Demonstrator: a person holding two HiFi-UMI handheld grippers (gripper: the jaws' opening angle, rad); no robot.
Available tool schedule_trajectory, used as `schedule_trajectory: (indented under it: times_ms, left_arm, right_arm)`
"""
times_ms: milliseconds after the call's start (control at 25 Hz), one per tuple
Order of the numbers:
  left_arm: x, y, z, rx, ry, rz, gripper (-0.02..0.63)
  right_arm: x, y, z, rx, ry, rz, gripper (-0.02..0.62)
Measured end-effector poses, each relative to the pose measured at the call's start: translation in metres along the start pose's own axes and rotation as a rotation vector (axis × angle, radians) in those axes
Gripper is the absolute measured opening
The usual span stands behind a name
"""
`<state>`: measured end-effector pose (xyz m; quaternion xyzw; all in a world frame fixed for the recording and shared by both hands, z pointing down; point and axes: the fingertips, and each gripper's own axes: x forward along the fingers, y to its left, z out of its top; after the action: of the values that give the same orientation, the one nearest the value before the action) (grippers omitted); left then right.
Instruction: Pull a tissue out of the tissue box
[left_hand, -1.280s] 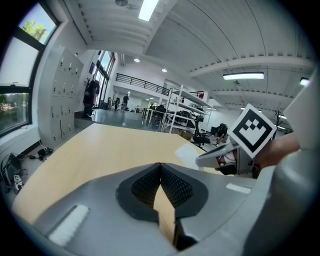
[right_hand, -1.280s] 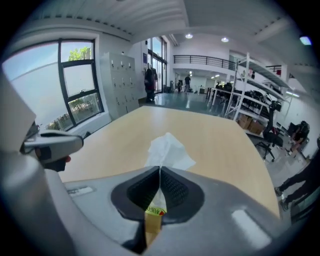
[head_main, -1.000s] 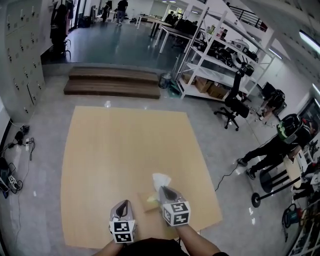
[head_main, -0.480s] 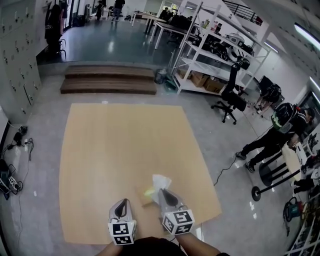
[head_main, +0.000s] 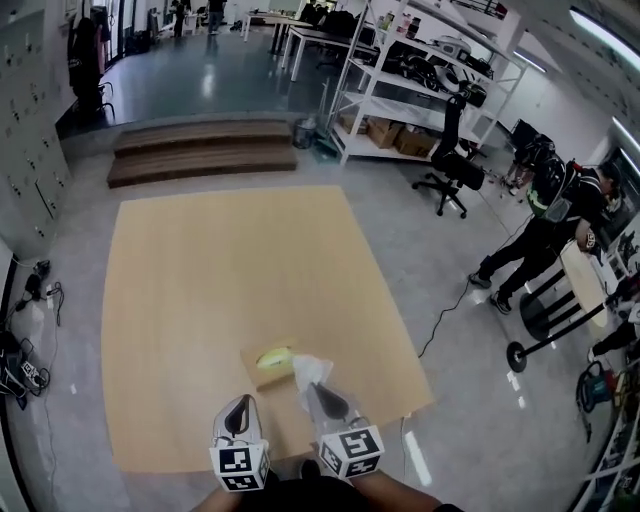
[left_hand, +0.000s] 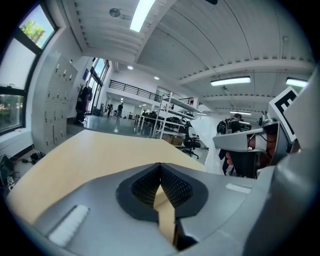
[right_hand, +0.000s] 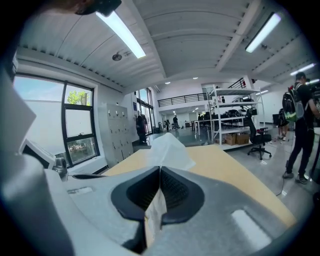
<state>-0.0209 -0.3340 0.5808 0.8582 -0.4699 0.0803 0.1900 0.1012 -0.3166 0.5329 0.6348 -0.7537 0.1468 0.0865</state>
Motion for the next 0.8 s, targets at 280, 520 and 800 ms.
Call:
schedule_trajectory:
  times_ms: [280, 520, 800]
  left_arm:
    - [-0.023, -0.088, -0.006, 0.059, -0.034, 0.006, 0.018]
    - [-0.059, -0.108, -0.015, 0.079, -0.041, 0.109, 0.018]
    - [-0.091, -0.104, -0.014, 0.094, -0.092, 0.176, 0.018]
  right_arm:
    - [-0.057, -0.028, -0.026, 0.057, -0.010, 0.067, -0.002]
    - [-0.083, -0.028, -0.039, 0.078, 0.000, 0.157, 0.000]
    - [-0.114, -0.001, -0.042, 0.002, -0.013, 0.197, 0.000]
